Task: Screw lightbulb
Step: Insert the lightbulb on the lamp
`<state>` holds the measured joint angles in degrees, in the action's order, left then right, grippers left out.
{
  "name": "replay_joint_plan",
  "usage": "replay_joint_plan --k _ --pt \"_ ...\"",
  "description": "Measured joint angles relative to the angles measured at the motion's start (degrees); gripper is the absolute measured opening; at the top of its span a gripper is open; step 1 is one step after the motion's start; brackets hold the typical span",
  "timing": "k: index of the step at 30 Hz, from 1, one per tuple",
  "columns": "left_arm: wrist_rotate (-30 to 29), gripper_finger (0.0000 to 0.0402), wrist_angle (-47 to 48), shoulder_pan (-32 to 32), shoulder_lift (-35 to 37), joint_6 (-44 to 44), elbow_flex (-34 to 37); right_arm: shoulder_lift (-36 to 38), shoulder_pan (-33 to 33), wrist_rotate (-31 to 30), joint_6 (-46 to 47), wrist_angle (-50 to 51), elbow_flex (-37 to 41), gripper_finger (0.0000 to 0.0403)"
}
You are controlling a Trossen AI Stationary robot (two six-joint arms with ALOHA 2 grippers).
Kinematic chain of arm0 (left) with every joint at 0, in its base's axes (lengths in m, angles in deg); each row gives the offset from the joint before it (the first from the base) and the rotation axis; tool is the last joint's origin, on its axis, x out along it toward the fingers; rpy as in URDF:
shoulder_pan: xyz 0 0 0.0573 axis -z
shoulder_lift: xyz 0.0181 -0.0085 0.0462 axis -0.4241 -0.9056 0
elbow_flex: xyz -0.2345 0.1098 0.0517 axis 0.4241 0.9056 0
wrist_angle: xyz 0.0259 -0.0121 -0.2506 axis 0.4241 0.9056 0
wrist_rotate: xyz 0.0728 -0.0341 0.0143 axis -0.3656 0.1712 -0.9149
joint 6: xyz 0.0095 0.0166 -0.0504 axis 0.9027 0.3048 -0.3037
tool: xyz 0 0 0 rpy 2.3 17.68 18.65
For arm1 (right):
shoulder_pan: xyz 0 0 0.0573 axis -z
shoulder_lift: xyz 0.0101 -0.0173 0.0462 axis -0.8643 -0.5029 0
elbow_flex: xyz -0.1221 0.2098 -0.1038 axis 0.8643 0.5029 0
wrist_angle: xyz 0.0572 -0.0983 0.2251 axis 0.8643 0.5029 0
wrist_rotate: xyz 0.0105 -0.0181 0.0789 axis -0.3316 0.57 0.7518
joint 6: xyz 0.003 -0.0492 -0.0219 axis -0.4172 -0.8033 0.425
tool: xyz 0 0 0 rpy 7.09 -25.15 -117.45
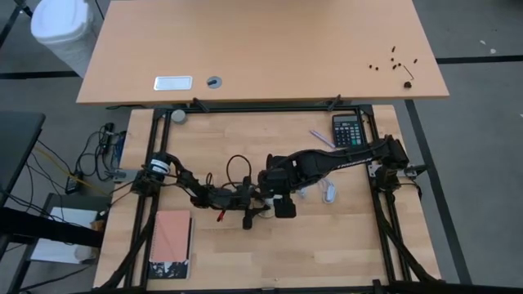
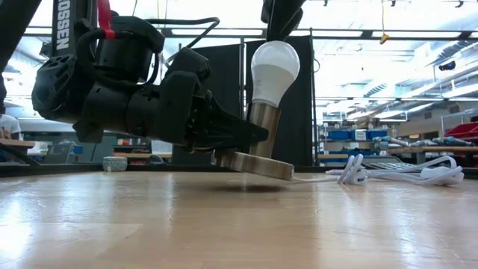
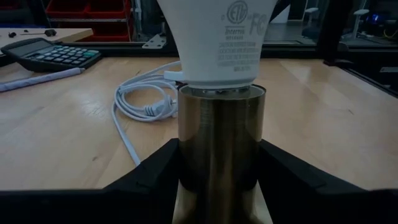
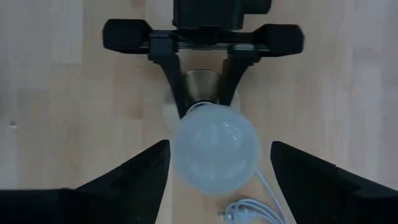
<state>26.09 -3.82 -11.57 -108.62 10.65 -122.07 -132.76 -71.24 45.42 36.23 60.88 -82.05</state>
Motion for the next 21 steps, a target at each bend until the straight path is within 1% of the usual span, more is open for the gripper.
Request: replay_joint_plan --k 2,5,11,21 --pt "0.0 0.0194 -0.1 0.0 0.0 0.0 0.0 0.0 -0.3 -1.1 0.0 0.0 0.0 0.0288" --pt "0.0 0.0194 -0.2 0.0 0.0 0.0 0.0 0.0 -0.2 -1.0 1.1 0.0 0.0 0.0288" --pt "0.2 0.0194 -0.2 0.0 0.0 0.1 0.0 0.0 -0.2 1.7 3.8 -1.0 2.3 0.0288" --pt "0.4 0.0194 0.7 0.0 -0.1 0.3 0.1 0.1 -0.1 2.0 4.0 -7.1 7.0 0.0289"
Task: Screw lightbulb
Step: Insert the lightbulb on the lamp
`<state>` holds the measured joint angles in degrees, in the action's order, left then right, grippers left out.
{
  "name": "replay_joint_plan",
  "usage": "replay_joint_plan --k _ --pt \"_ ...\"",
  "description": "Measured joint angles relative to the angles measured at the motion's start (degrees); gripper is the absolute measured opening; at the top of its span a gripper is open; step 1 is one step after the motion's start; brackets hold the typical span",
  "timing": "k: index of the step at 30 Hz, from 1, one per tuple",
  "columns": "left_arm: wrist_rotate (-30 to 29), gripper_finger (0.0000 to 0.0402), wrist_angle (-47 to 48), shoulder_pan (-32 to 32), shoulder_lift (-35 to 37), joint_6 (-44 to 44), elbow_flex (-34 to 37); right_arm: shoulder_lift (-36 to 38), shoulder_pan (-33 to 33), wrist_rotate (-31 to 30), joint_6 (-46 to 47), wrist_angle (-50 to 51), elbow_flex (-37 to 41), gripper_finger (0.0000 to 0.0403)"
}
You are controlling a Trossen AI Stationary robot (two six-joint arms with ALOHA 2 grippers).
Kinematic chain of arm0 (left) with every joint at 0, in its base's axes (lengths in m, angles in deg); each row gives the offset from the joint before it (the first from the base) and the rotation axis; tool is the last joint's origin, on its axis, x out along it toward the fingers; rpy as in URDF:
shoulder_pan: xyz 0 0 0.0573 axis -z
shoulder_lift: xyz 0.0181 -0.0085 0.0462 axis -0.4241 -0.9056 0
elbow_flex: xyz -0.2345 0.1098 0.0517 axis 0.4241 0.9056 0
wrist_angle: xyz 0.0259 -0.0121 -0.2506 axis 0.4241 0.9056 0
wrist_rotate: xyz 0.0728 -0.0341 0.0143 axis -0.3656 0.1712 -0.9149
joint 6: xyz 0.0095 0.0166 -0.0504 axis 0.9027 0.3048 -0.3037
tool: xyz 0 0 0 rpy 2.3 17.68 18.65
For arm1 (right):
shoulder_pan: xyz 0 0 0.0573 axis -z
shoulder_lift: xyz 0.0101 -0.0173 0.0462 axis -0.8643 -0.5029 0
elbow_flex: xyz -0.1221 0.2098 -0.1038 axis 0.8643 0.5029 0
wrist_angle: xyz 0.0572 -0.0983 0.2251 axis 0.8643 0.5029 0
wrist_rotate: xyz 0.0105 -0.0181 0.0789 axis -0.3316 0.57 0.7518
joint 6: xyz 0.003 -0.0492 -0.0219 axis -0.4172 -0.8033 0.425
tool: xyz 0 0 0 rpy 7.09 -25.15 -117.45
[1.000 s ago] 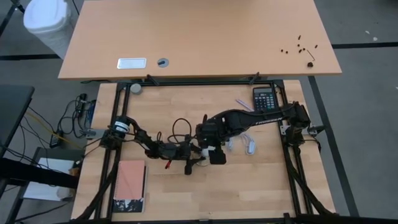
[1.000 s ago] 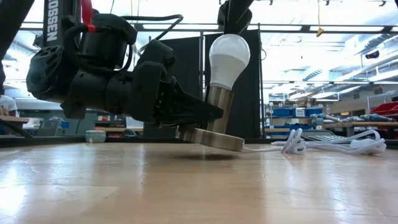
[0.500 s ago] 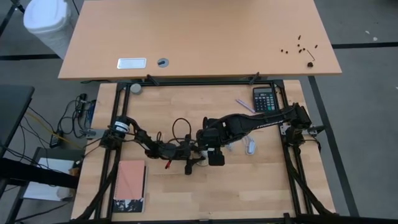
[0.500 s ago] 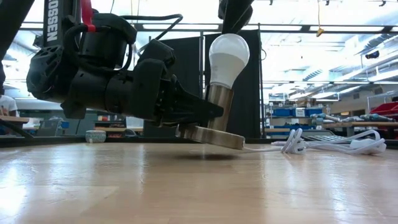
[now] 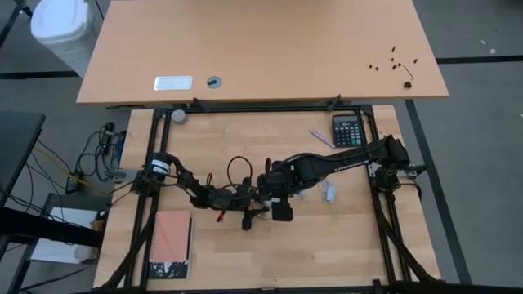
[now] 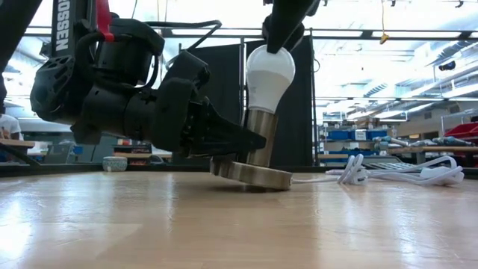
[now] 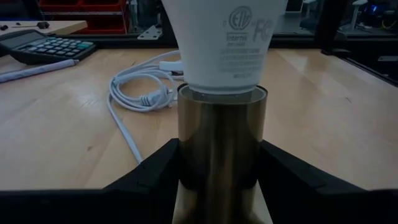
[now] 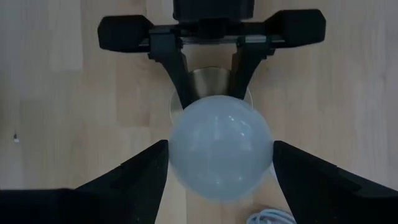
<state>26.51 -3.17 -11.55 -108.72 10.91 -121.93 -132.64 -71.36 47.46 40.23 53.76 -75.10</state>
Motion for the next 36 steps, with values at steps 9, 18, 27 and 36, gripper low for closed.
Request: replay_joint_plan --k 9,18,27,36 --pt "-0.2 0.0194 0.8 0.0 -0.1 0.0 0.0 0.2 0.1 0.1 0.4 -4.3 2.8 0.0289" --pt "0.0 0.0194 0.9 0.0 -0.1 0.0 0.0 0.2 1.2 4.1 0.3 -4.0 2.9 0.0298" --pt "-0.5 0.0194 -1.0 -0.1 0.2 -0.1 -0.2 -0.2 2.7 7.5 0.5 -2.8 3.2 0.0373" --pt "-0.1 0.0194 -0.8 0.0 0.2 -0.1 -0.2 -0.2 2.8 5.9 0.2 -3.5 3.1 0.0376"
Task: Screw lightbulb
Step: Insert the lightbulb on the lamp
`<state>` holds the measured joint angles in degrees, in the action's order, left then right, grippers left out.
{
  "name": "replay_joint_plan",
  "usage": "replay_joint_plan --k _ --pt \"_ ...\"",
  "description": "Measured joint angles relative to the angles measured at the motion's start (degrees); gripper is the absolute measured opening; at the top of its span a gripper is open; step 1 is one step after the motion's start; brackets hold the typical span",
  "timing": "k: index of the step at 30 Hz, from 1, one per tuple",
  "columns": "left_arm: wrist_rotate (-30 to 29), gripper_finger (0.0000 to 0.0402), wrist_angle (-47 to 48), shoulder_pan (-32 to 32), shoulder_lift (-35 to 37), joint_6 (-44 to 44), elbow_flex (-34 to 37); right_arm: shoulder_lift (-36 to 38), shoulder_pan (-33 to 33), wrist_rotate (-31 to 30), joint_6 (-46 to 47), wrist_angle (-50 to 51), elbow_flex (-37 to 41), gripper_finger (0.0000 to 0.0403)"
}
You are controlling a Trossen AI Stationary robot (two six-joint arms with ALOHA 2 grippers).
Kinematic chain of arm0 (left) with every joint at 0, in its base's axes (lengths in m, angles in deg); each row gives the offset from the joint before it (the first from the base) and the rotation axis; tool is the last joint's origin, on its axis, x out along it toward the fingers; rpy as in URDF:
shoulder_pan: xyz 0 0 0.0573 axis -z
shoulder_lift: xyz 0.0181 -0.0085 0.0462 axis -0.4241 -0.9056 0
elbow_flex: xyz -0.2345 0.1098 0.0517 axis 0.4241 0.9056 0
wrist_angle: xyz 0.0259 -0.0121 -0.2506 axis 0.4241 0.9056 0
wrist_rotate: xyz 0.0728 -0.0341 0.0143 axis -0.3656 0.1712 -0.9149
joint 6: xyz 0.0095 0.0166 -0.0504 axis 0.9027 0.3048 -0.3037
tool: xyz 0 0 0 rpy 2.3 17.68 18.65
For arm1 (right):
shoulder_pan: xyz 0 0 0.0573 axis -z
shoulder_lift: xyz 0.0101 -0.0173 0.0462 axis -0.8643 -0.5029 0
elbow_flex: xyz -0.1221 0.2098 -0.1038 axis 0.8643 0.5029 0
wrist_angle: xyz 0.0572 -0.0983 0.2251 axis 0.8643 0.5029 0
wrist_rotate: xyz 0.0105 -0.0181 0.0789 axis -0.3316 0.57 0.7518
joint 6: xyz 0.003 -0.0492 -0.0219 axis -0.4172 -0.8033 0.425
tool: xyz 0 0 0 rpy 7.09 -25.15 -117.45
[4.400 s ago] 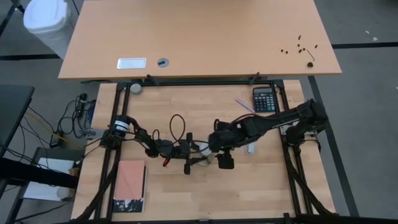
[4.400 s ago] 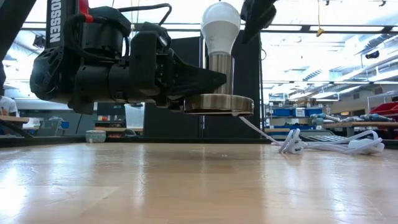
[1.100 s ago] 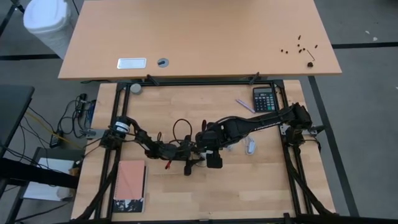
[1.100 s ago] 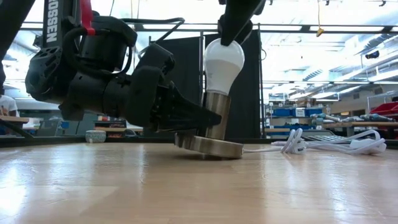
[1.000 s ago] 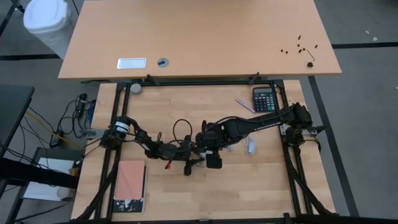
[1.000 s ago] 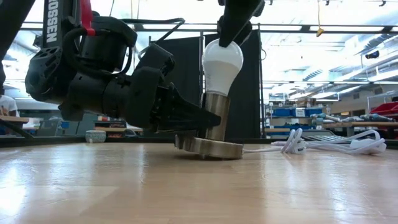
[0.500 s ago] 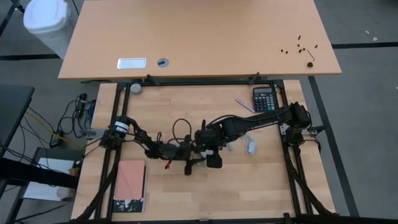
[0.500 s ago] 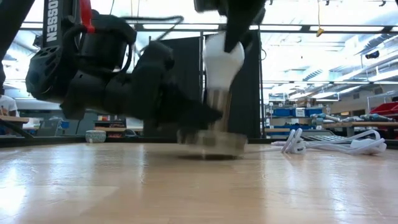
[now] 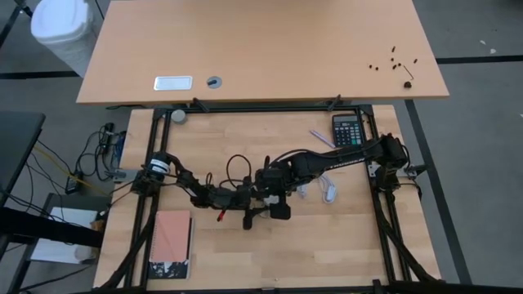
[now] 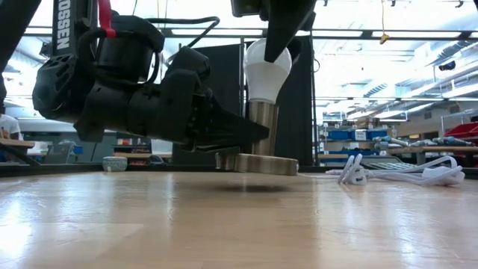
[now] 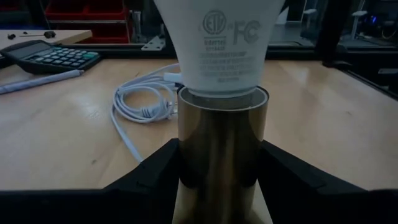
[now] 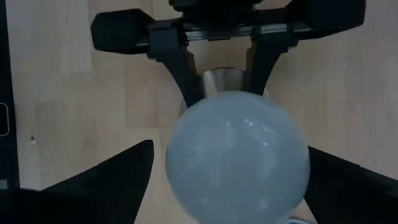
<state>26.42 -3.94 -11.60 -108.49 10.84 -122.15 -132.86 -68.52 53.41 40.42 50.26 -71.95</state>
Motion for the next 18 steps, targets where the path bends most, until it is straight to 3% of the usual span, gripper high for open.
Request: replay_joint_plan --k 18 --pt "0.3 0.0194 0.3 0.0 -0.1 -0.2 0.1 -3.8 0.2 -1.0 -4.8 -2.4 -0.1 0.0375"
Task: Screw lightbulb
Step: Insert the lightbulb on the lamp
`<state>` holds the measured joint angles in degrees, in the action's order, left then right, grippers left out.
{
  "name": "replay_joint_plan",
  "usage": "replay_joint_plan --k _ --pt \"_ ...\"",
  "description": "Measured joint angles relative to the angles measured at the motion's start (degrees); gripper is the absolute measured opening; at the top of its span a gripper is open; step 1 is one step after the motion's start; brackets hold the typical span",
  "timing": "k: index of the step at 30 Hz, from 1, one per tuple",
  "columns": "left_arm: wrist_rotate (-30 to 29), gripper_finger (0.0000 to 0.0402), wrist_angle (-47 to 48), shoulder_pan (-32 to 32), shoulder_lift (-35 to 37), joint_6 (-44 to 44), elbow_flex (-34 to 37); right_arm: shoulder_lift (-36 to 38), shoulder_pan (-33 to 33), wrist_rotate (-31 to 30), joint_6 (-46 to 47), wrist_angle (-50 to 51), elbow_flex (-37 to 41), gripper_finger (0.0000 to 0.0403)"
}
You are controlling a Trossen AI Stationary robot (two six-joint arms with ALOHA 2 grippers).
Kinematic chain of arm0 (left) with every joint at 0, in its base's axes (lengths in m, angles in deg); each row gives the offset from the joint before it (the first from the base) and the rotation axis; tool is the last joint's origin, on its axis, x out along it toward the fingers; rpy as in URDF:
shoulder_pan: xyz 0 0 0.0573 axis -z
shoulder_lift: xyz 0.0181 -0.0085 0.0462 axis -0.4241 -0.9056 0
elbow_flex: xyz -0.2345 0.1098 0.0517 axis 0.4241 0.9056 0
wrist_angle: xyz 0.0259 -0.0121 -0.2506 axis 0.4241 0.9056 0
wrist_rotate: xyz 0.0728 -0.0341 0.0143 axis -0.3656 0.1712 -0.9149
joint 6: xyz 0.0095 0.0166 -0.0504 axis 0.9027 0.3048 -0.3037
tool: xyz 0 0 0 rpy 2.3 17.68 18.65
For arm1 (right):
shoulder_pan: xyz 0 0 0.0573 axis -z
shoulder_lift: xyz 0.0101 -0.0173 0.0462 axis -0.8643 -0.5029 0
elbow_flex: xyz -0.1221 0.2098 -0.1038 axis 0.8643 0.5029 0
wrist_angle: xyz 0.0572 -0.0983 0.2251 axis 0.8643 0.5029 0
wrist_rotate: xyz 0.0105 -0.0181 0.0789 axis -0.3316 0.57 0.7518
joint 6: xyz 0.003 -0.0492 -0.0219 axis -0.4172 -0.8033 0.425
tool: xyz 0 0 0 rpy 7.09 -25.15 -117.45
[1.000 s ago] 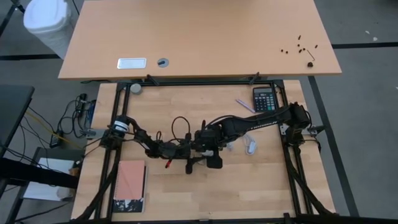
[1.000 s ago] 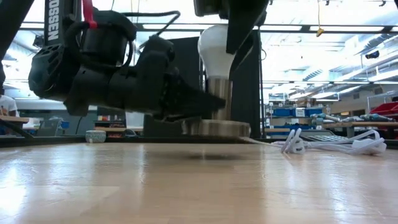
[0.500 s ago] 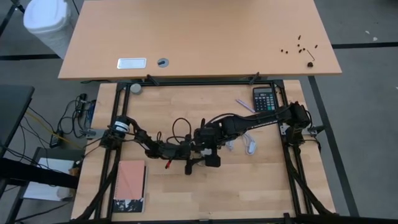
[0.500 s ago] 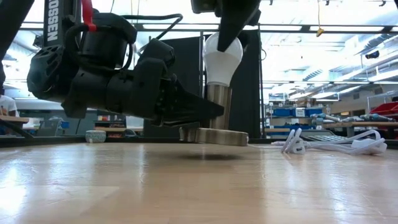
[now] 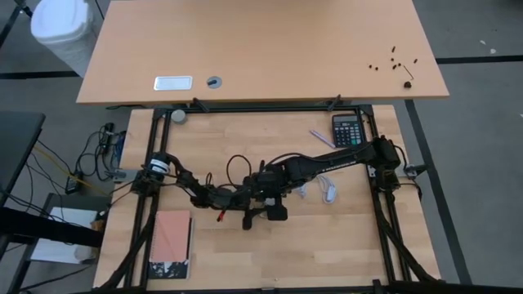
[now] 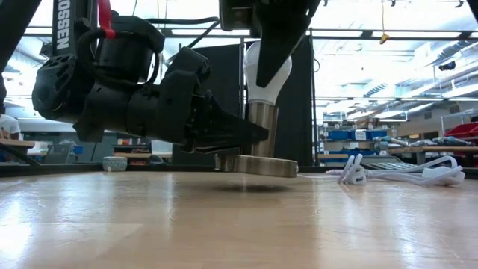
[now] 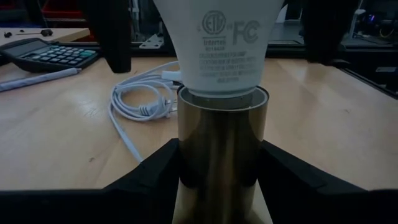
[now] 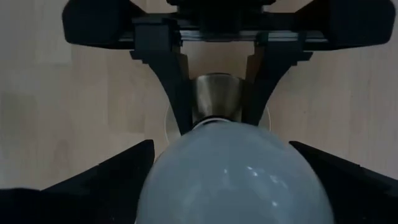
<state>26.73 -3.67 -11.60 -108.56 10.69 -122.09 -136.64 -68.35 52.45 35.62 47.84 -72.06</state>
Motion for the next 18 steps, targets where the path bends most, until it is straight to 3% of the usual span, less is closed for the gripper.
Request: replay_joint_plan --k 7,18 --pt "0.0 0.0194 0.0 0.0 0.0 0.0 0.0 0.0 0.1 -1.3 -0.2 -0.1 0.0 0.036" --pt "-0.7 0.0194 -0.2 0.0 -0.1 -0.2 0.0 -0.9 0.1 -1.1 -1.3 -0.7 0.0 0.0277"
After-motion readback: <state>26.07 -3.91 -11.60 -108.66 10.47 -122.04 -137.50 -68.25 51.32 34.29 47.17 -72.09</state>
